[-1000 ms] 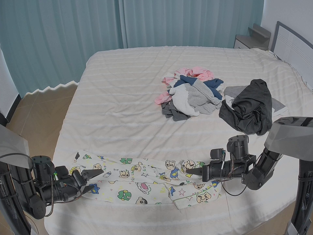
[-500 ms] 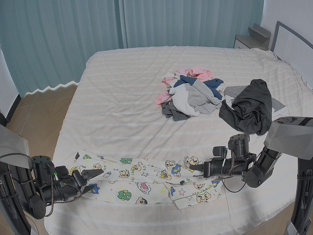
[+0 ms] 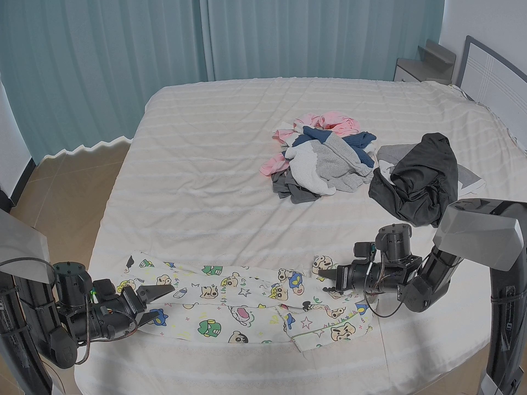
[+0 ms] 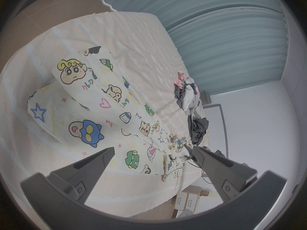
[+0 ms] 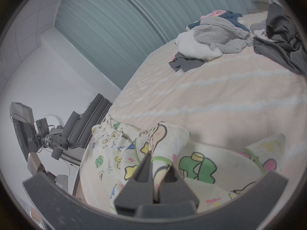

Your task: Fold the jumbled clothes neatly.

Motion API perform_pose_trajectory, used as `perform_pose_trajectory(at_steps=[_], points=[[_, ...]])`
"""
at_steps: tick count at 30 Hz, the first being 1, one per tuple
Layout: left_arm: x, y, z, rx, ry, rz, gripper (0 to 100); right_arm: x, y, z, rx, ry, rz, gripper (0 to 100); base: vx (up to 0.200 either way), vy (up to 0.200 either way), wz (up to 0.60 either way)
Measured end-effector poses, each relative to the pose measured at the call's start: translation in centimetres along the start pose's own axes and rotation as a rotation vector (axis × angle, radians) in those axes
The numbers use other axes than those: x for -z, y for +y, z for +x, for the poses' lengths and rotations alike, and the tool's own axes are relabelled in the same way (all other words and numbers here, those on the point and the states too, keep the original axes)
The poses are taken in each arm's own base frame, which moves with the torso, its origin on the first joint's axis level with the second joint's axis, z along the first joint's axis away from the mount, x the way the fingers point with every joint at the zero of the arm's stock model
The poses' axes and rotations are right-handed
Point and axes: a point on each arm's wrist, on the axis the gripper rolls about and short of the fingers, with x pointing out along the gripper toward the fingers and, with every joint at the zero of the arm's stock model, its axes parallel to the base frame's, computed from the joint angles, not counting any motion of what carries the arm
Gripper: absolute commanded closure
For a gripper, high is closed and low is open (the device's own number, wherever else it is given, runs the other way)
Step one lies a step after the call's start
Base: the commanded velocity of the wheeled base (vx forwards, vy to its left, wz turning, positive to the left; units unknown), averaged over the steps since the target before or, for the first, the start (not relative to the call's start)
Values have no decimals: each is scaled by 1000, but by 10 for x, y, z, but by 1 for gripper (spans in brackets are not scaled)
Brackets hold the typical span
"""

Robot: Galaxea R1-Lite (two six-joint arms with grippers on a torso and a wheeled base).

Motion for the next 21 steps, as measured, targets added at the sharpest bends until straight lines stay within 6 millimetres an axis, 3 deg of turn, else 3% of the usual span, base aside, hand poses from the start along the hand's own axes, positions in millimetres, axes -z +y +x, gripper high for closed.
perform_pose_trajectory(at_steps=[9, 10, 21], points=[[0, 0, 0, 1, 0, 0, 0, 1, -6, 6, 51, -12, 5, 100, 0, 0, 0], [0, 0, 0, 1, 0, 0, 0, 1, -7, 6, 56, -13, 6, 0, 0, 0, 0], [0, 0, 0, 0, -1, 0, 0, -1, -9, 3, 77, -25, 9, 0, 0, 0, 0]])
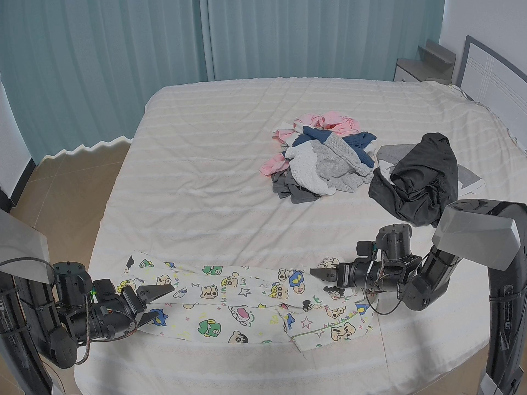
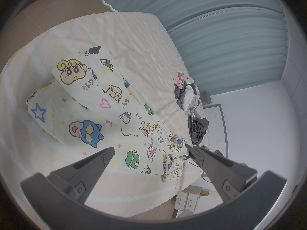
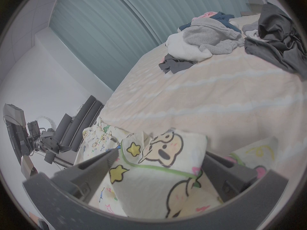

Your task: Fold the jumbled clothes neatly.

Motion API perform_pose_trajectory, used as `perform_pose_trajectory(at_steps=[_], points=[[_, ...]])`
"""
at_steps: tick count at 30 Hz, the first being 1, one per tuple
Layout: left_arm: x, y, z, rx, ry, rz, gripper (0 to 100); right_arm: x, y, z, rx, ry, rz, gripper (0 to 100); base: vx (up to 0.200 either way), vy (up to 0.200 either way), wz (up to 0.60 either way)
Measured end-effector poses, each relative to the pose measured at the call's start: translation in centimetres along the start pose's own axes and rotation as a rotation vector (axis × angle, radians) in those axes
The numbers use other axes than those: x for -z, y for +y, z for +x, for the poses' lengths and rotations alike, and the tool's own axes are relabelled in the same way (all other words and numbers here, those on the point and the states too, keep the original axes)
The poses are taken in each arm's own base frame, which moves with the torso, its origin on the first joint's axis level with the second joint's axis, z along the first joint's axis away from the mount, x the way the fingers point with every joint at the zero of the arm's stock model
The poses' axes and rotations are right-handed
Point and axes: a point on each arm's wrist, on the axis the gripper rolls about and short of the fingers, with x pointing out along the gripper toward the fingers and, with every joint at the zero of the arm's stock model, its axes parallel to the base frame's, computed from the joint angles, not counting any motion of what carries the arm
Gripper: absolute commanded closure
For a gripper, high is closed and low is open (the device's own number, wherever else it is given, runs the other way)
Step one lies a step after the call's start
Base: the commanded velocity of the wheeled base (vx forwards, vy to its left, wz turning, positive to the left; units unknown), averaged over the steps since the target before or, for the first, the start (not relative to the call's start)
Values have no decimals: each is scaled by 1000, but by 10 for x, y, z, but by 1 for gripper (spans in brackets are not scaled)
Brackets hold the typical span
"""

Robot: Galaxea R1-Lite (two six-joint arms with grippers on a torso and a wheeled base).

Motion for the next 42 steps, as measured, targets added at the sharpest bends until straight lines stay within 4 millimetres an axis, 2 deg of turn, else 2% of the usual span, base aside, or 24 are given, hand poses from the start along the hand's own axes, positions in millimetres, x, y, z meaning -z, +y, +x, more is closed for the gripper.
perform_pose_trajectory(at_steps=[14, 21, 27, 32, 36, 42], points=[[0, 0, 0, 1, -1, 0, 0, -28, 4, -20, 91, -85, -5, 0, 0, 0, 0], [0, 0, 0, 1, 0, 1, 0, -47, 40, -23, 67, -75, -36, 0, 0, 0, 0], [0, 0, 0, 1, 0, 0, 0, -49, 75, -13, 99, 75, -48, 0, 0, 0, 0], [0, 0, 0, 0, 0, 0, 0, -52, 99, 5, 156, 131, -87, 0, 0, 0, 0], [0, 0, 0, 1, 0, 0, 0, -47, 107, 23, 208, 176, -118, 0, 0, 0, 0], [0, 0, 0, 1, 1, 0, 0, -33, 110, 39, 221, 234, -158, 0, 0, 0, 0]])
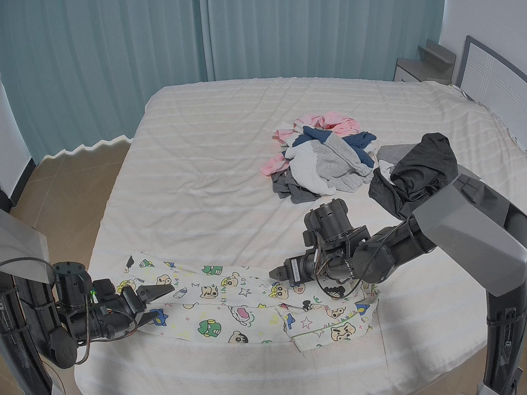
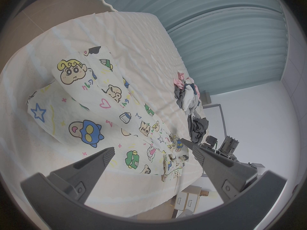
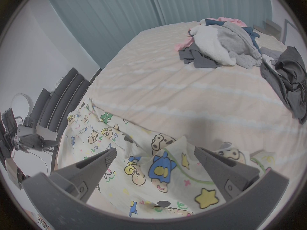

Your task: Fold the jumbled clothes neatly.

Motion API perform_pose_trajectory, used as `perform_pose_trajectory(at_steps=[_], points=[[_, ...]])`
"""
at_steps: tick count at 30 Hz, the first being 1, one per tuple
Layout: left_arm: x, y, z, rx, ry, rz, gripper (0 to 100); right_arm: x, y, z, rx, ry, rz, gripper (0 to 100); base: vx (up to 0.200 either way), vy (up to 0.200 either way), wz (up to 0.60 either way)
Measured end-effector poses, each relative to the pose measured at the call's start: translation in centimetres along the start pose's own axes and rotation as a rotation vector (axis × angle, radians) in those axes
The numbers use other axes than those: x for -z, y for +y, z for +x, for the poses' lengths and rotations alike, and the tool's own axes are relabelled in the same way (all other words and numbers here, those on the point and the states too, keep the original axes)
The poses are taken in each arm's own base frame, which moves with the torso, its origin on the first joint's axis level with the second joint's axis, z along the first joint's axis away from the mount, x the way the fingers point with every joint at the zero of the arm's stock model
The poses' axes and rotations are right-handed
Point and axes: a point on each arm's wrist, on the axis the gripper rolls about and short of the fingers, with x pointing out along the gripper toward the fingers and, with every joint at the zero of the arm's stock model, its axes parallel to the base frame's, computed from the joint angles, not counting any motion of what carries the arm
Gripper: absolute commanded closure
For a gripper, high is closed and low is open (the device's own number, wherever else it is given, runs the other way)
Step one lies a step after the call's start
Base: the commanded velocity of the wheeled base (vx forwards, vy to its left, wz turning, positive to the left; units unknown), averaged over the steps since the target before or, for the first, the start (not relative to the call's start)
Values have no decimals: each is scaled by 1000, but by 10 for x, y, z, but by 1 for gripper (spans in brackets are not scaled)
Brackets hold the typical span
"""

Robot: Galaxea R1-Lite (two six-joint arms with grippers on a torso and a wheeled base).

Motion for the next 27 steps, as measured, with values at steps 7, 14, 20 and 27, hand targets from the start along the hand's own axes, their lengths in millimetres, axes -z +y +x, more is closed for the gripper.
perform_pose_trajectory(at_steps=[7, 14, 20, 27], points=[[0, 0, 0, 0, 1, 1, 0, 6, 0, 9, 40, 10, -8, 100, 0, 0, 0], [0, 0, 0, 0, 2, 0, 0, 9, -1, 14, 80, 4, -7, 100, 0, 0, 0], [0, 0, 0, 1, 2, 1, 0, 10, 3, 10, 92, -3, -8, 100, 0, 0, 0], [0, 0, 0, 0, 2, 1, 0, 11, 13, -3, 91, -18, -15, 100, 0, 0, 0]])
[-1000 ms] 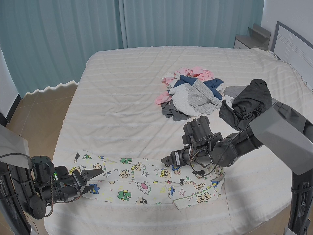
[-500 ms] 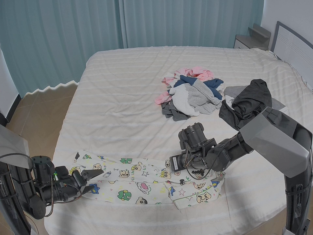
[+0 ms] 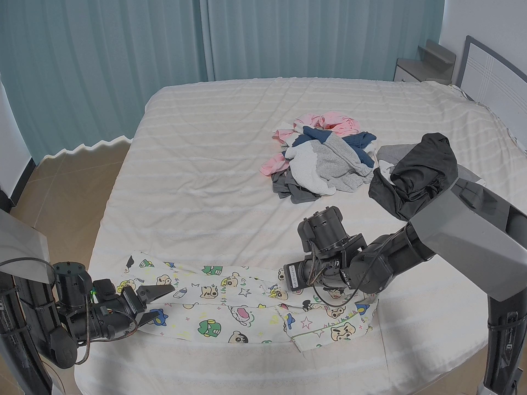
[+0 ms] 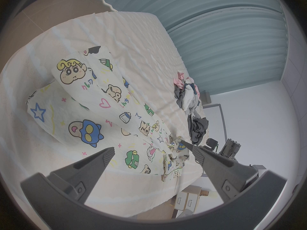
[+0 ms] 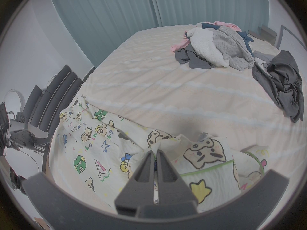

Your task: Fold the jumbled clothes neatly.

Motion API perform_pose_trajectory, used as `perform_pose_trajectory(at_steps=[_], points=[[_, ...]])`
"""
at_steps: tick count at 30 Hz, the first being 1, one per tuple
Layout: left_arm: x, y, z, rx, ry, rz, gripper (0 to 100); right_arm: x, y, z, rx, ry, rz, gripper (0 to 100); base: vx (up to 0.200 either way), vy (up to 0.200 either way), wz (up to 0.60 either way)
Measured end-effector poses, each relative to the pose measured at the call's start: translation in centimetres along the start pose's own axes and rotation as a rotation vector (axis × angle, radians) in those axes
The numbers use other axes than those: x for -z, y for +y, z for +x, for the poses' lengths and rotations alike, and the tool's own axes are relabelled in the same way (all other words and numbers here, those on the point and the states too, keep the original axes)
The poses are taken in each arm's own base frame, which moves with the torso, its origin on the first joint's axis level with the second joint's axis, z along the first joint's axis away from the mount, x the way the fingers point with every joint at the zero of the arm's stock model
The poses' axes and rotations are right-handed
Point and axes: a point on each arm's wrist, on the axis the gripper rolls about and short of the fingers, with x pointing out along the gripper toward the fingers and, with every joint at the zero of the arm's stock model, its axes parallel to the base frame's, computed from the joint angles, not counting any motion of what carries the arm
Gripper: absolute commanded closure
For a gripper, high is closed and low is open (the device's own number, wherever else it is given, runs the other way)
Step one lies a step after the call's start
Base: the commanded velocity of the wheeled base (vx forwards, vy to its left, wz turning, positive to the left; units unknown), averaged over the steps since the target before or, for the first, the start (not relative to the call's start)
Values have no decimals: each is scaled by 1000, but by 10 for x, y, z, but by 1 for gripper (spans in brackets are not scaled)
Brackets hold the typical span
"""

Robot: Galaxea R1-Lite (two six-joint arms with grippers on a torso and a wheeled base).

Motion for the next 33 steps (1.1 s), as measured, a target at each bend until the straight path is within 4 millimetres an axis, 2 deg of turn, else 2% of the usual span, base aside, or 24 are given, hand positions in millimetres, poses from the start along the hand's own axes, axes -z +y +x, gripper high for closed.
perform_pose_trajectory(at_steps=[2, 3, 12, 22, 30, 33], points=[[0, 0, 0, 0, 0, 0, 0, 2, 2, -3, 3, -4, -4, 100, 0, 0, 0], [0, 0, 0, 0, 0, 0, 0, 3, 3, -5, 5, -7, -6, 0, 0, 0, 0], [0, 0, 0, 0, 0, 0, 0, 22, 1, -10, 20, 35, 26, 0, 0, 0, 0], [0, 0, 0, 0, 1, 1, 0, 18, -2, -30, -15, 22, 248, 0, 0, 0, 0], [0, 0, 0, -2, -2, 1, 0, 33, -9, -38, -58, 103, 358, 0, 0, 0, 0], [-1, 0, 0, -28, -41, 2, 0, 33, -14, -38, -58, 86, 395, 0, 0, 0, 0]])
